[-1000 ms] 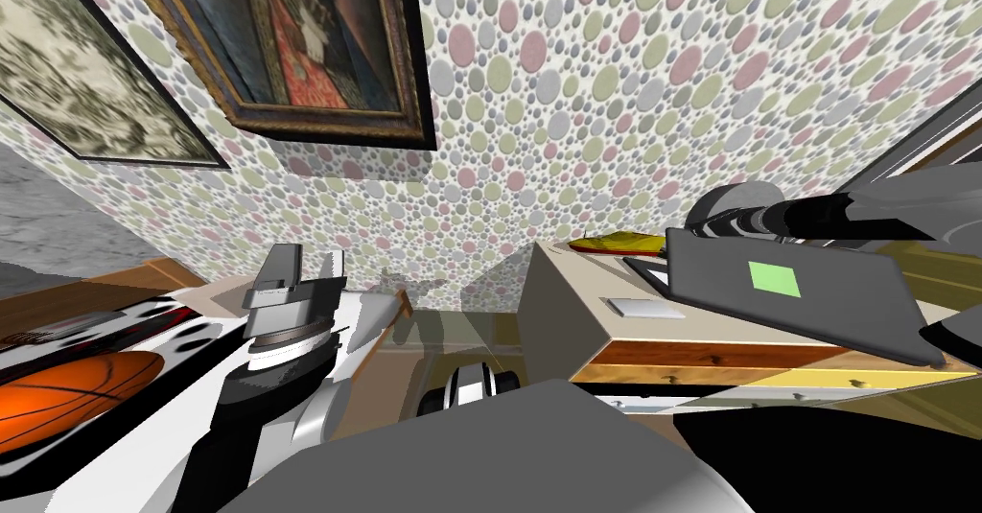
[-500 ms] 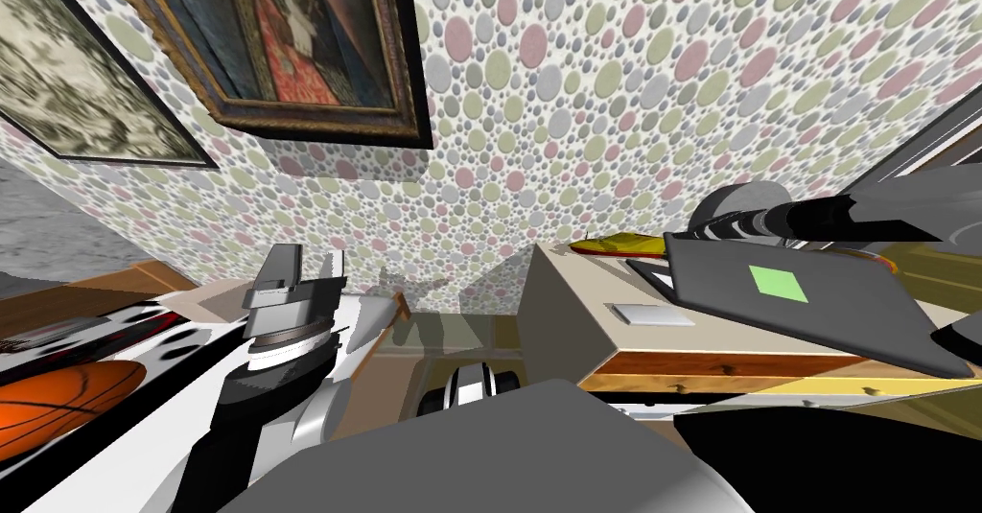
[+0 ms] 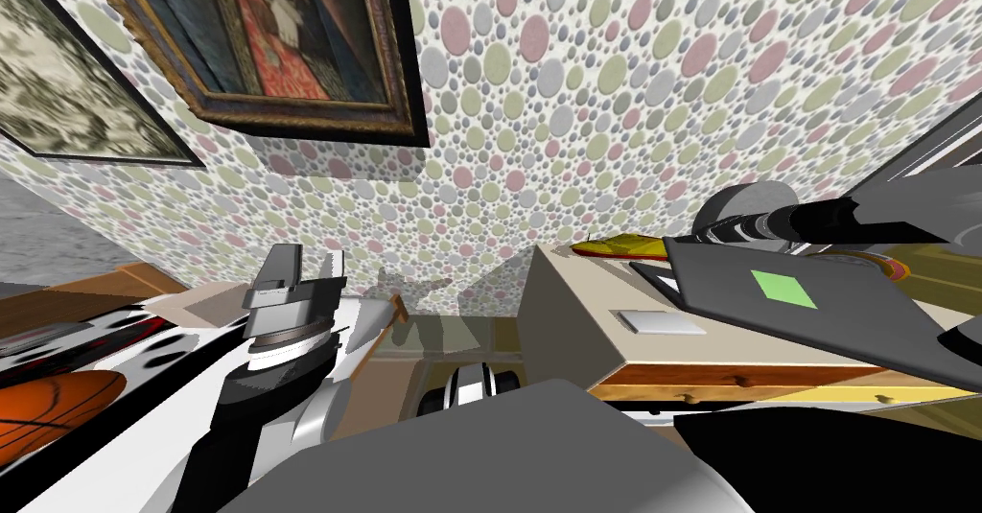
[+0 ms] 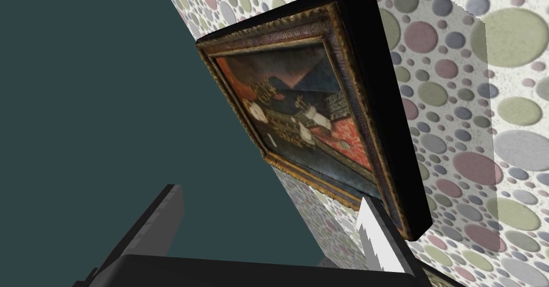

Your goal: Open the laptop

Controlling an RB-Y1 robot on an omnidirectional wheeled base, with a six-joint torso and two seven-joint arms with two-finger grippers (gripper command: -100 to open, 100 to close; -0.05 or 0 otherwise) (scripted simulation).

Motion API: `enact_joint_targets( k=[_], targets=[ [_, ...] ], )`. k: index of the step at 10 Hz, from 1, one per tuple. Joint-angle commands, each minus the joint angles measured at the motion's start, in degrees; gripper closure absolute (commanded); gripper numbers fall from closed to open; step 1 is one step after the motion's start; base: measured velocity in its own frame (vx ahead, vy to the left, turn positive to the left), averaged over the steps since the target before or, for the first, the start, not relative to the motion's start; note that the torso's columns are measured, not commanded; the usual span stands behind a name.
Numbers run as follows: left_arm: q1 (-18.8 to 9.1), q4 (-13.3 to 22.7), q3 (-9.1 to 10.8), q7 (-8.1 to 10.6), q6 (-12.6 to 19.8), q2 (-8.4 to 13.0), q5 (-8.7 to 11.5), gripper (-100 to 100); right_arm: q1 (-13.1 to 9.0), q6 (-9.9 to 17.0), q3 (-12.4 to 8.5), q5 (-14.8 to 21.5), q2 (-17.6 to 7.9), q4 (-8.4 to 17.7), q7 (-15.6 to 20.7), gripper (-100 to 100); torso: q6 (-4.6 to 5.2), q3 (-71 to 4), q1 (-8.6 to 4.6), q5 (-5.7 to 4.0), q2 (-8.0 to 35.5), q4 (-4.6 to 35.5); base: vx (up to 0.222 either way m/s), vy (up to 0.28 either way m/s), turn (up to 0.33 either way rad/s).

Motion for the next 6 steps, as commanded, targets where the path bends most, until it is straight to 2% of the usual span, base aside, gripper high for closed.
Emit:
enact_joint_targets(
  k=[1, 2, 4, 6],
  targets=[
    [0.0, 0.0, 0.0, 0.0, 0.0, 0.0, 0.0, 0, 0.0, 0.0, 0.0, 0.0, 0.0, 0.0, 0.0, 100, 0.0, 0.0, 0.01, 0.01, 0.0, 0.0, 0.0, 0.0, 0.0],
    [0.0, 0.0, 0.0, 0.0, 0.0, 0.0, 0.0, 0, 0.3, -2.2, 1.2, 0.5, -0.9, -0.5, -1.3, 100, -0.01, 0.0, 0.0, 0.0, -0.1, 0.0, 0.054, -0.03, 0.005],
    [0.0, 0.0, 0.0, 0.0, 0.0, 0.0, 0.0, 0, 0.3, -2.2, 1.2, 0.5, -0.9, -0.5, -1.3, 100, -0.03, -0.2, -0.13, -0.05, -0.3, -0.1, 0.053, -0.036, 0.003],
    [0.0, 0.0, 0.0, 0.0, 0.0, 0.0, 0.0, 0, 0.7, -4.4, 2.3, 1.0, -1.8, -1.0, -2.7, 100, -0.01, -0.1, 0.0, 0.0, -0.1, 0.0, 0.053, -0.028, 0.003]
  ],
)
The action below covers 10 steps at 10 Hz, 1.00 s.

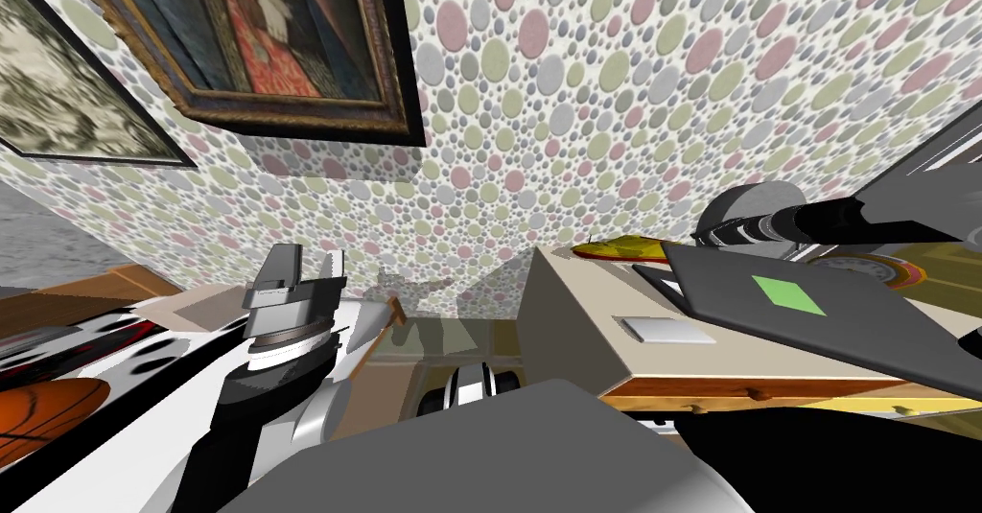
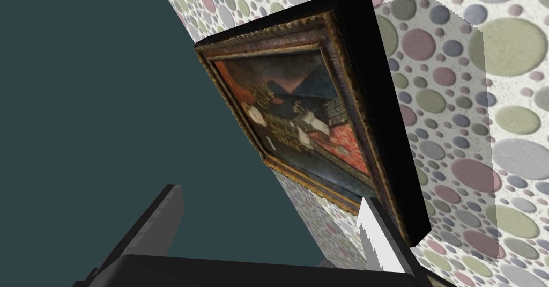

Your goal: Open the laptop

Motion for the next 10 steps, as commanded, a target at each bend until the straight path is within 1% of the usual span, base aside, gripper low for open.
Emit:
enact_joint_targets(
  k=[1, 2, 4, 5, 6, 7, 8, 9, 10],
  targets=[
    [0.0, 0.0, 0.0, 0.0, 0.0, 0.0, 0.0, 0, 0.3, -1.9, 1.0, 0.4, -0.8, -0.5, -1.2, 100, 0.01, 0.0, 0.0, 0.01, 0.0, 0.0, 0.055, -0.03, 0.001],
    [0.0, 0.0, 0.0, 0.0, 0.0, 0.0, 0.0, 0, 0.5, -3.4, 1.8, 0.8, -1.4, -0.8, -2.1, 100, -0.01, 0.0, -0.01, -0.01, 0.0, 0.0, 0.058, -0.039, 0.005],
    [0.0, 0.0, 0.0, 0.0, 0.0, 0.0, 0.0, 0, 0.7, -4.8, 2.5, 1.1, -2.0, -1.2, -3.0, 100, 0.0, 0.0, -0.06, -0.02, 0.0, 0.0, 0.065, -0.049, 0.003],
    [0.0, 0.0, 0.0, 0.0, 0.0, 0.0, 0.0, 0, 3.8, -3.6, 2.2, -2.4, -3.7, -0.5, -3.6, -100, 0.0, 0.0, -0.05, -0.02, 0.0, 0.0, -0.051, -0.063, 0.283],
    [0.0, 0.0, -0.01, 0.0, 0.0, 0.0, 0.0, 0, 4.8, -3.6, 2.2, -2.7, -3.7, -0.5, -3.6, -100, -0.09, 0.1, -0.04, 0.0, 0.2, 0.0, -0.124, -0.056, 0.15],
    [0.0, 0.0, 0.0, 0.0, 0.0, 0.0, 0.0, 0, 6.8, -3.6, 2.2, -4.7, -3.7, -0.5, -3.6, -100, 0.08, 0.3, 0.0, -0.01, 0.4, 0.1, -0.077, -0.018, -0.036],
    [0.0, 0.0, 0.0, 0.0, 0.0, 0.0, 0.0, 0, 7.3, -3.6, 2.2, -4.7, -3.7, -0.5, -3.6, -100, 0.09, 0.2, 0.07, 0.01, 0.2, 0.1, -0.025, 0.007, -0.038],
    [0.0, 0.0, 0.0, 0.0, 0.0, 0.0, 0.0, 0, 9.8, -3.2, 1.8, -8.0, -5.4, 0.3, -4.8, -100, 0.01, 0.0, 0.12, 0.04, -0.1, 0.0, -0.098, -0.015, 0.227],
    [0.0, 0.0, -0.01, 0.0, 0.0, 0.0, 0.0, 0, 12.8, -3.2, 4.1, -10.3, -5.4, 0.3, -4.8, -100, -0.1, -0.1, 0.06, 0.05, 0.0, 0.0, -0.112, -0.029, 0.174]
  ],
)
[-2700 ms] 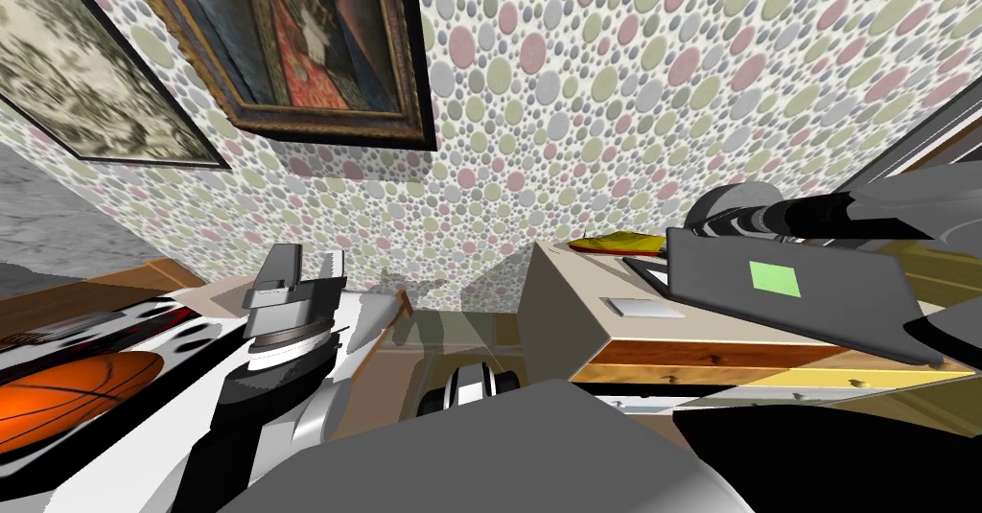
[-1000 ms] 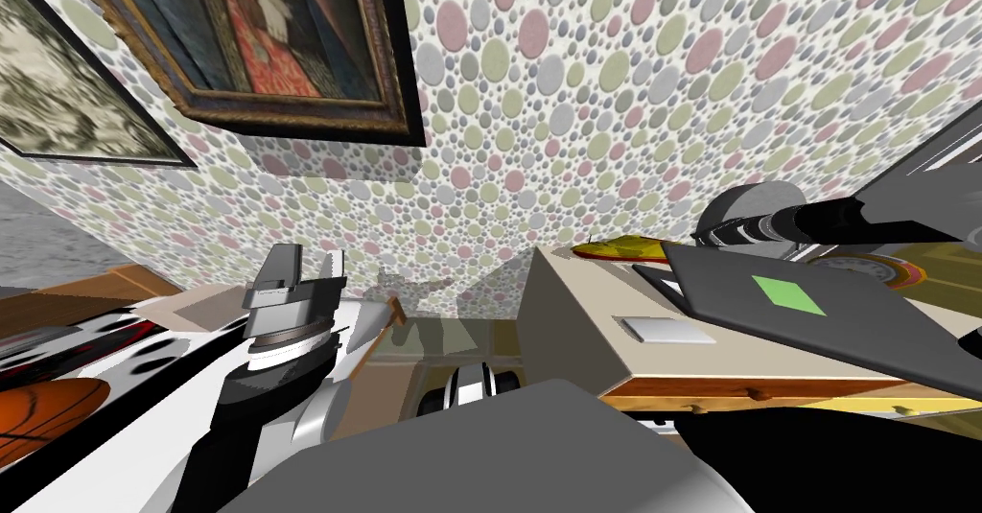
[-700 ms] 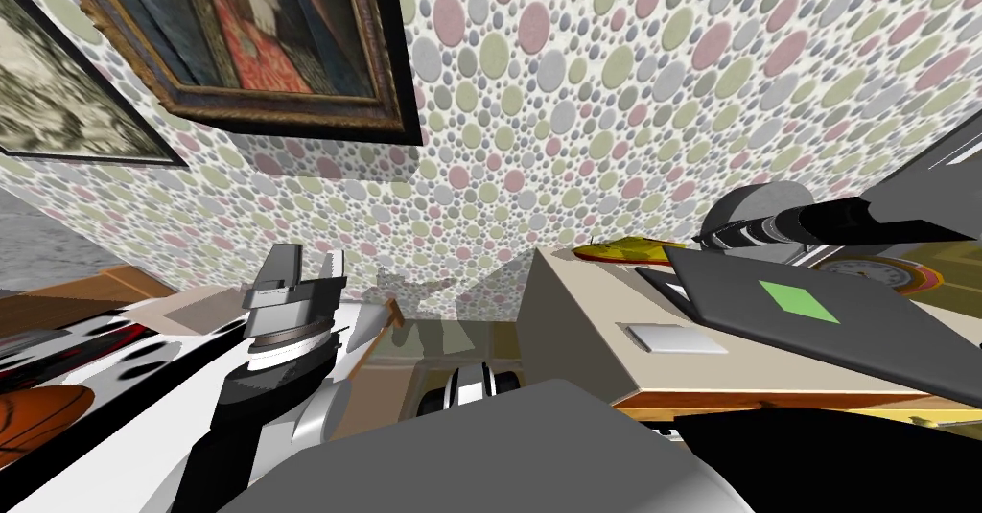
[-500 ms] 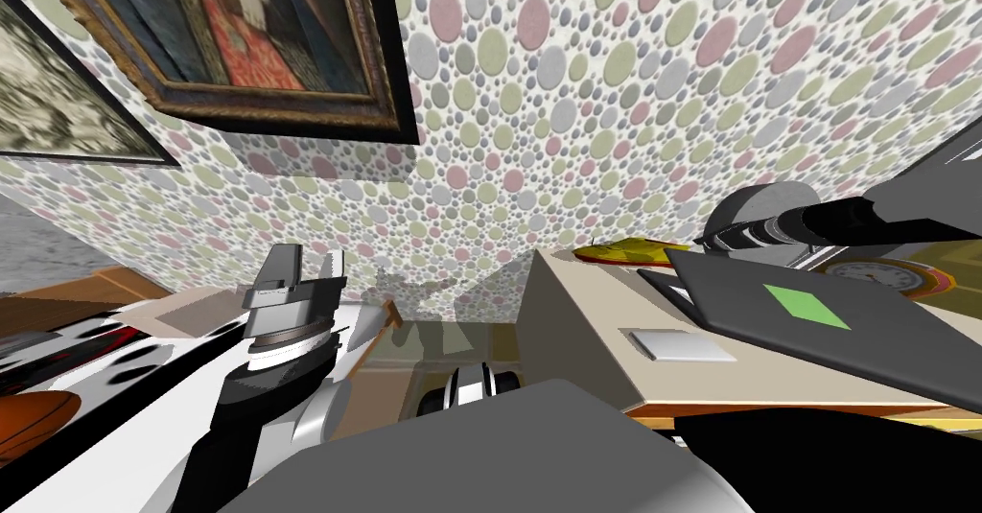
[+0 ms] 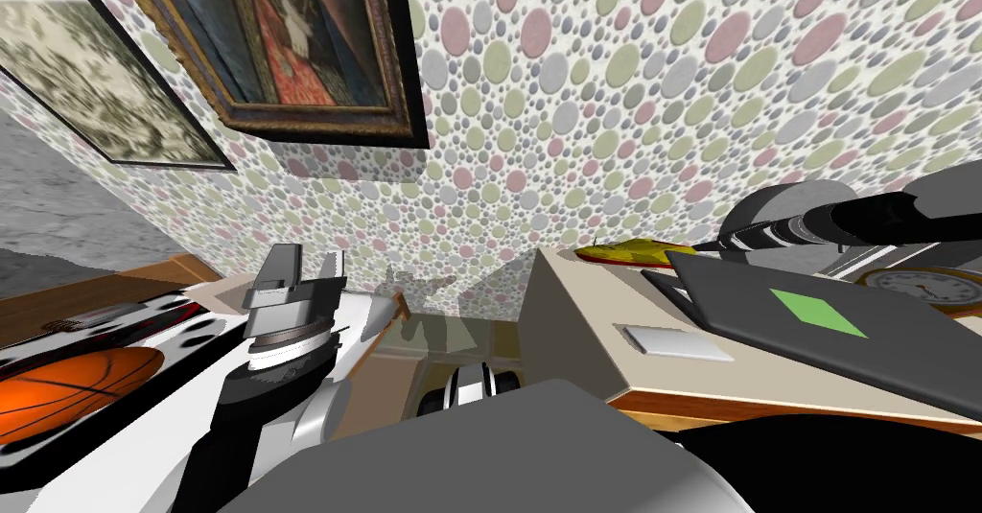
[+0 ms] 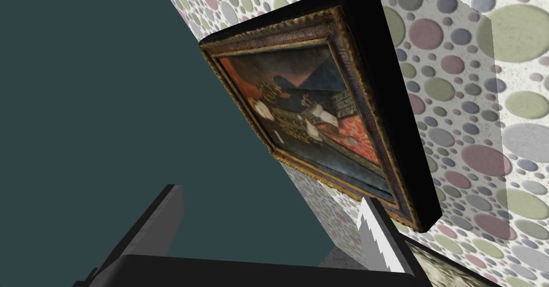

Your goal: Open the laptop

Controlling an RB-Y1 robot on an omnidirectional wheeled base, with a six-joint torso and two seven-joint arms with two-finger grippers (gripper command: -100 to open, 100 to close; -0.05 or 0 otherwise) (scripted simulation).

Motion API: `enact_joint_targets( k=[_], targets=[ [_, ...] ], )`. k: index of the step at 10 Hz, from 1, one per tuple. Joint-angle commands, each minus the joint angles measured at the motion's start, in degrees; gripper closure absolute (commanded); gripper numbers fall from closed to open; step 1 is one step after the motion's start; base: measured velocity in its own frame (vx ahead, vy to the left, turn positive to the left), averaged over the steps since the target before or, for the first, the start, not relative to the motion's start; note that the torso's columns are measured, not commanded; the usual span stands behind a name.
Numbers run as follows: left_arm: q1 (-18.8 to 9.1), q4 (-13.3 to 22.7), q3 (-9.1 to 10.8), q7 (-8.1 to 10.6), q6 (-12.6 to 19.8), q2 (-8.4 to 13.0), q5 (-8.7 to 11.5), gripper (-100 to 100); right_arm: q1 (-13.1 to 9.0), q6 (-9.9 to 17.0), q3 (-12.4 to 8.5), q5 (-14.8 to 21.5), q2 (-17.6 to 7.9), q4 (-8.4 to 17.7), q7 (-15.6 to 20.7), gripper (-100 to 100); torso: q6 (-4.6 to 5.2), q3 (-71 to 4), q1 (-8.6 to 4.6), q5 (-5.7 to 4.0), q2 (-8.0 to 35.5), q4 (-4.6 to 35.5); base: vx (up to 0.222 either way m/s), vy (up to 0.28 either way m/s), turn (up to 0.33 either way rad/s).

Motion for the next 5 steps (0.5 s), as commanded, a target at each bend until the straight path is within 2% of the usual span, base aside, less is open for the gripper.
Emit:
enact_joint_targets(
  k=[1, 2, 3, 5],
  targets=[
    [0.0, 0.0, 0.0, 0.0, 0.0, 0.0, 0.0, 0, 3.8, -1.4, 2.8, -3.1, 1.0, 1.6, -1.4, -100, 0.13, 0.1, -0.12, -0.08, 0.0, 0.0, -0.051, -0.019, 0.0],
    [0.0, 0.0, 0.01, 0.0, 0.0, 0.0, 0.0, 0, 3.8, -1.1, 5.8, -5.2, 1.0, 0.7, -1.4, -100, 0.15, 0.0, -0.18, -0.12, -0.1, 0.0, -0.006, -0.009, -0.029],
    [0.0, 0.0, 0.01, 0.0, 0.0, 0.0, 0.0, 0, 3.8, -1.4, 2.6, -2.2, 1.0, 2.4, -1.4, -100, 0.11, -0.1, -0.14, -0.09, -0.2, 0.0, 0.012, -0.005, -0.004],
    [0.0, 0.0, 0.01, 0.0, 0.0, 0.0, 0.0, 0, 3.8, -1.4, 1.7, -1.5, 1.0, 2.4, -1.4, -100, 0.08, 0.0, 0.0, -0.02, -0.1, 0.0, 0.011, -0.003, 0.004]
  ],
)
